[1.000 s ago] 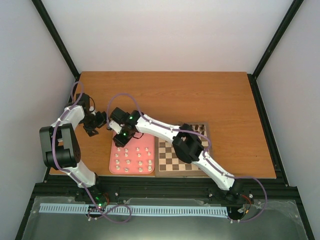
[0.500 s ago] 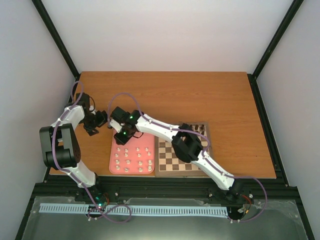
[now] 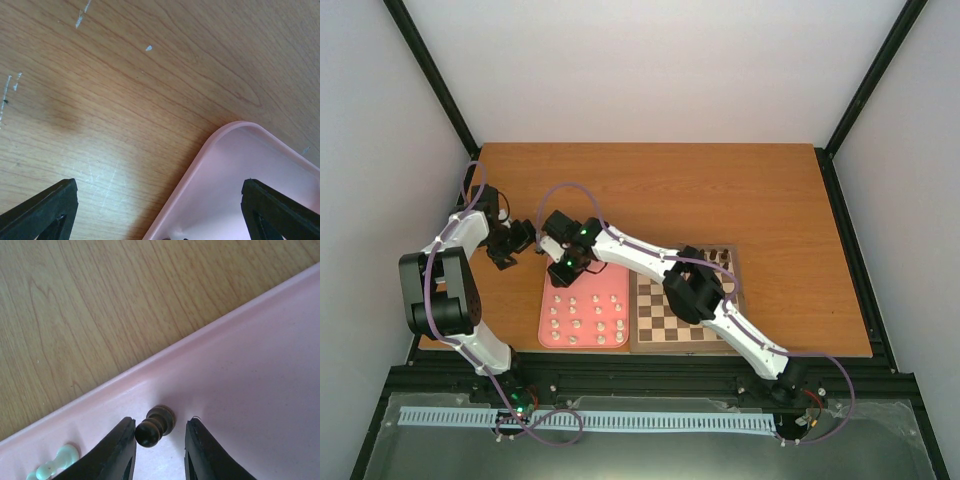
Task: Set up the chess pieces on the board
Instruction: Pick up the chess piece from the storage box, then place the chess piece on the chessboard.
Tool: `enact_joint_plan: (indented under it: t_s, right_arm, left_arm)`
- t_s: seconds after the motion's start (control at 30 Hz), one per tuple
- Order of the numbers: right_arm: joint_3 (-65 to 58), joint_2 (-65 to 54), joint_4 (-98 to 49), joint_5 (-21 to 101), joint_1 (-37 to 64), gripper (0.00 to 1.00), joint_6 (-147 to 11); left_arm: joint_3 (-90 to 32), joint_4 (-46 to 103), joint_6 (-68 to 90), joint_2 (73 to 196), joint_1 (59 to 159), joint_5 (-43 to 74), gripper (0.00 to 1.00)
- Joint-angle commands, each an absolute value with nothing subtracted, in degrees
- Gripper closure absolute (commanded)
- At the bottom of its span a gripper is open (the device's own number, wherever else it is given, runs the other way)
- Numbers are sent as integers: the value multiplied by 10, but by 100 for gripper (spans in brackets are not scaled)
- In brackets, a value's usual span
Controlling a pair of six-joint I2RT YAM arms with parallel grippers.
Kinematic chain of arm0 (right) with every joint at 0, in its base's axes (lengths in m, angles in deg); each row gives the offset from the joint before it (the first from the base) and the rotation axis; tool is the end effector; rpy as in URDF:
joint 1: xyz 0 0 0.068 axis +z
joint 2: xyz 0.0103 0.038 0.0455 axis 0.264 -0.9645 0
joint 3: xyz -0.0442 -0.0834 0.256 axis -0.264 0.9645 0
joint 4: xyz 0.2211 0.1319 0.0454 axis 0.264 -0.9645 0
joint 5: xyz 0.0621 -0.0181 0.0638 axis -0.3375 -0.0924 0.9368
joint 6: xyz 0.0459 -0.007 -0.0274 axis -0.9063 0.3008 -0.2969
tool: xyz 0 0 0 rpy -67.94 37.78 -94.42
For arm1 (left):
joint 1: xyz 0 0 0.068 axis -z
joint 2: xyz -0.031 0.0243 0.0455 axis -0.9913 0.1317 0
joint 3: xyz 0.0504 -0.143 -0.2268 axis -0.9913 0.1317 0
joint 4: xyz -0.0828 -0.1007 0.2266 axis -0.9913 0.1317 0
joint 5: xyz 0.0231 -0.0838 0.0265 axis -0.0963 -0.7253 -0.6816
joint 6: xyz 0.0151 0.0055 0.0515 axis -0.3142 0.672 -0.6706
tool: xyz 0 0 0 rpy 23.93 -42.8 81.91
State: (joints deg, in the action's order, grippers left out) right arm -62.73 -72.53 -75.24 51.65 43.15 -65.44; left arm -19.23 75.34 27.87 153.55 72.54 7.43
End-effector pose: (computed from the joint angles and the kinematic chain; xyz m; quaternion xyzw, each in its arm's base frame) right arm 0.2738 0.4692 0.1575 -0.4720 0.8380 0.2552 0.0987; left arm 0.3015 0.0425 0.1924 -0.3063 0.9347 -0.1560 0.0910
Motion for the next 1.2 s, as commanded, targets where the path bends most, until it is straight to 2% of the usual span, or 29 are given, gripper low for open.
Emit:
enact_joint_plan:
  t_s: [0.0, 0.07, 0.17, 0.27, 0.43, 0.6, 0.83, 1.0, 1.17]
  right_arm:
    - [-654, -740, -719, 523, 420, 73, -664]
    - [-657, -743, -719, 525, 418, 74, -665]
    - [-658, -743, -719, 523, 417, 85, -668]
    - [-657, -740, -722, 514, 416, 92, -668]
    - [-641, -716, -733, 491, 416, 95, -656]
    - [-597, -643, -730, 466, 414, 96, -640]
    - [-446, -478, -702, 415, 386, 96, -669]
    - [-295, -370, -697, 375, 364, 96, -684]
    - [-180, -302, -698, 349, 334, 96, -699]
  left_arm:
    - [-193, 772, 275, 1537, 729, 67, 0]
    - [-193, 772, 274, 1537, 729, 67, 0]
    - [-192, 771, 274, 1539, 729, 67, 0]
    - [-192, 771, 274, 1541, 729, 67, 0]
    - [-194, 771, 273, 1543, 729, 68, 0]
    - [-195, 770, 272, 1545, 729, 70, 0]
    - [-203, 774, 270, 1544, 729, 75, 0]
    - [-208, 778, 270, 1543, 729, 75, 0]
    - [-207, 779, 270, 1543, 729, 73, 0]
